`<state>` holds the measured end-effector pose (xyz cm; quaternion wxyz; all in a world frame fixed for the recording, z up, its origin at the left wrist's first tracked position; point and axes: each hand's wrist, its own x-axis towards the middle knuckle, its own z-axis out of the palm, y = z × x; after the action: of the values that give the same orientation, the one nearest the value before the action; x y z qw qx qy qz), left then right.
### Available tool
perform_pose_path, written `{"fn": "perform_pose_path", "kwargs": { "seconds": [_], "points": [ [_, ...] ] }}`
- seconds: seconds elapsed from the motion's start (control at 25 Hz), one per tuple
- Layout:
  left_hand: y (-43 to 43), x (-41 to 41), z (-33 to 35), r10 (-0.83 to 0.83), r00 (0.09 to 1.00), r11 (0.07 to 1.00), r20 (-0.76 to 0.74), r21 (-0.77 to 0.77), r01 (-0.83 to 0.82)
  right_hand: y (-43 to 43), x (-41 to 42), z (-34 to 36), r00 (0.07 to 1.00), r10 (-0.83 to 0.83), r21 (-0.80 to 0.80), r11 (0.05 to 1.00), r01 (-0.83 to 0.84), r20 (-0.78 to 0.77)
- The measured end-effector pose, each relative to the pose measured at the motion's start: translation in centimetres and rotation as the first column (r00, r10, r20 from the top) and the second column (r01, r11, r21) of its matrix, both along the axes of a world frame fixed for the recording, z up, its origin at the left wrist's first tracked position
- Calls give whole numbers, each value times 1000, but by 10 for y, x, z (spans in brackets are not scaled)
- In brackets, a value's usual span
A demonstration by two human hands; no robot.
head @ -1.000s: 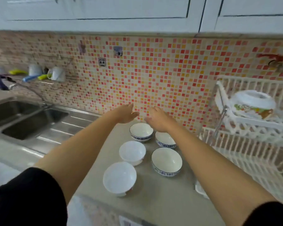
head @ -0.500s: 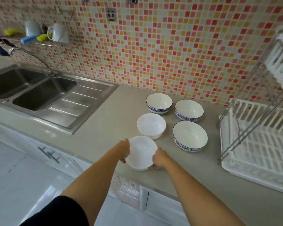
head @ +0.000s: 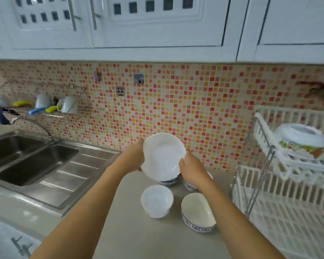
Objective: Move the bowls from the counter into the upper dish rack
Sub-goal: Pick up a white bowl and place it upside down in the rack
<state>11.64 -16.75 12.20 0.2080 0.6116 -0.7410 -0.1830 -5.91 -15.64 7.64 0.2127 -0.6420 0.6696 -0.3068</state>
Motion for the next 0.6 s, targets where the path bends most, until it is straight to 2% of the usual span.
{"fn": "perform_pose_path", "kwargs": {
  "seconds": [0.12, 0.24, 0.4, 0.52, 0.6],
  "points": [
    [9, -38, 37, -25, 981, 944, -191, -326, -39, 12, -37, 49, 998, -49, -277, 959, 61, 48],
    [21, -86, 58, -181, 922, 863, -342, -505, -18, 33, -85, 96, 994, -101, -456, 883, 112, 50],
    [34, -142, 77, -487, 777, 782, -398, -595, 185, 73, -158, 138, 977, -165, -655, 755, 35, -137],
    [39, -175, 93, -622, 690, 735, -370, -578, 354, 91, -209, 141, 925, -239, -706, 707, -41, -294],
    [40, -203, 103, -681, 669, 694, -297, -552, 462, 96, -242, 137, 869, -300, -729, 677, -97, -394]
  ]
}}
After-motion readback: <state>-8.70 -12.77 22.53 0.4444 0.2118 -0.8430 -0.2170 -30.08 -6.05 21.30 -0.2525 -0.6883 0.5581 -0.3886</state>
